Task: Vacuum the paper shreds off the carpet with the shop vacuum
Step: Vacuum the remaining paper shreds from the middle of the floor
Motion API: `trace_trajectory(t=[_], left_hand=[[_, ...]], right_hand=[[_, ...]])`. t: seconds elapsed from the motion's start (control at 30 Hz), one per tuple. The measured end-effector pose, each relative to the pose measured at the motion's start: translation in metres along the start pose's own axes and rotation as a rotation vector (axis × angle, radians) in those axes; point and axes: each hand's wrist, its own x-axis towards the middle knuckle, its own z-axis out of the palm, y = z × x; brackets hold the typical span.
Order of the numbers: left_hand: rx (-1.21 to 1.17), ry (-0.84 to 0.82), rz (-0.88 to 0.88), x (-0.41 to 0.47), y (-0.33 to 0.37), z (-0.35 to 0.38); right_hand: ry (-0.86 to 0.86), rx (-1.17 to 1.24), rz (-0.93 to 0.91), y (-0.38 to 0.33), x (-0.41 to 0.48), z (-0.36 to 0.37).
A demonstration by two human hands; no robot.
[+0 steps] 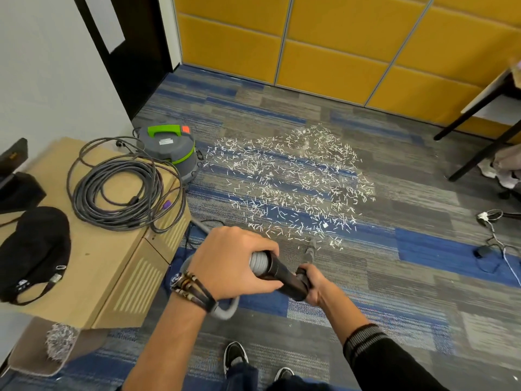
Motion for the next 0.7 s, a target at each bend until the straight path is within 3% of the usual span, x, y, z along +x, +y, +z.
trace_trajectory(t=[0.3, 0.5, 0.7], left_hand=[[-0.125, -0.064, 0.008, 0.007, 0.001, 0.015], [-0.152, 0.011, 0.095, 0.022, 0.022, 0.034], [-0.119, -0.068, 0.036, 0.058, 0.026, 0.063]], right_hand=[[0.042, 0.056, 0.056, 0.018, -0.008, -0.044], [0.131, 0.058, -0.057, 0.004, -0.007, -0.085], [0.253, 0.01, -0.122, -0.044, 0.012, -0.111]])
